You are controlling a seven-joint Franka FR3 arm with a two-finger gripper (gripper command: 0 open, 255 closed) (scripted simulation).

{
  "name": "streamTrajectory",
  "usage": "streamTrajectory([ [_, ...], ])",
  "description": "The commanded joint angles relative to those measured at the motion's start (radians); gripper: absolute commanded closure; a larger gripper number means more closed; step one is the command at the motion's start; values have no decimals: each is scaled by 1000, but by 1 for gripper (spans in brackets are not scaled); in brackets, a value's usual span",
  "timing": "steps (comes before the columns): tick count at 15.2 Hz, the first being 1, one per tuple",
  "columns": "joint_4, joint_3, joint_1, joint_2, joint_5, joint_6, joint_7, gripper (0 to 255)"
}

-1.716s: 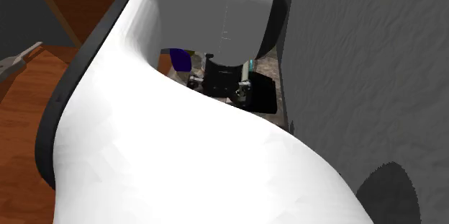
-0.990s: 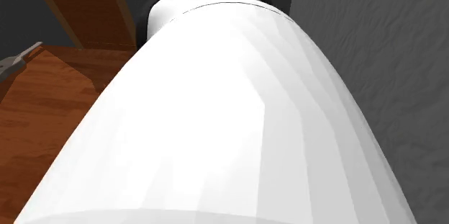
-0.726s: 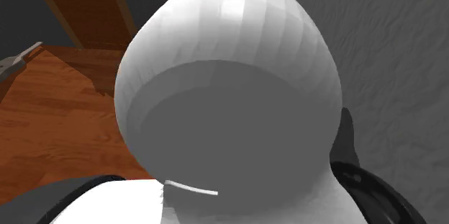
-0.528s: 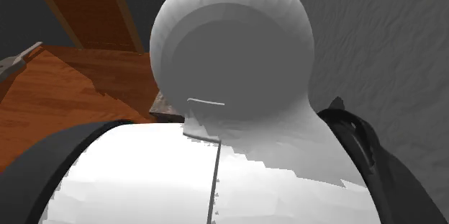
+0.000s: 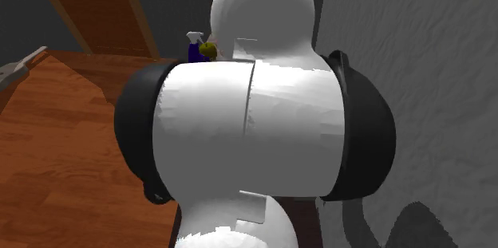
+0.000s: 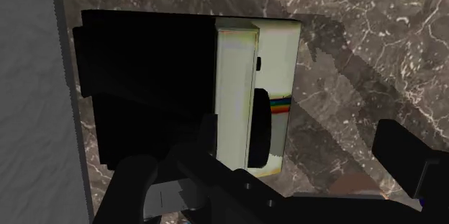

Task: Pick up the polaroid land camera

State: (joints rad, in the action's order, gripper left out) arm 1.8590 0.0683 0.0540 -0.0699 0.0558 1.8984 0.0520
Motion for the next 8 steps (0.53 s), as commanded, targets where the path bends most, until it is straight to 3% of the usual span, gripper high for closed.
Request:
streamTrajectory([
  [1,-82,7,7,-81,-3,5,-1,0],
  [7,-354,20,23,-312,-9,-18,-16,0],
  [8,-344,20,23,-314,-9,-6,-16,0],
])
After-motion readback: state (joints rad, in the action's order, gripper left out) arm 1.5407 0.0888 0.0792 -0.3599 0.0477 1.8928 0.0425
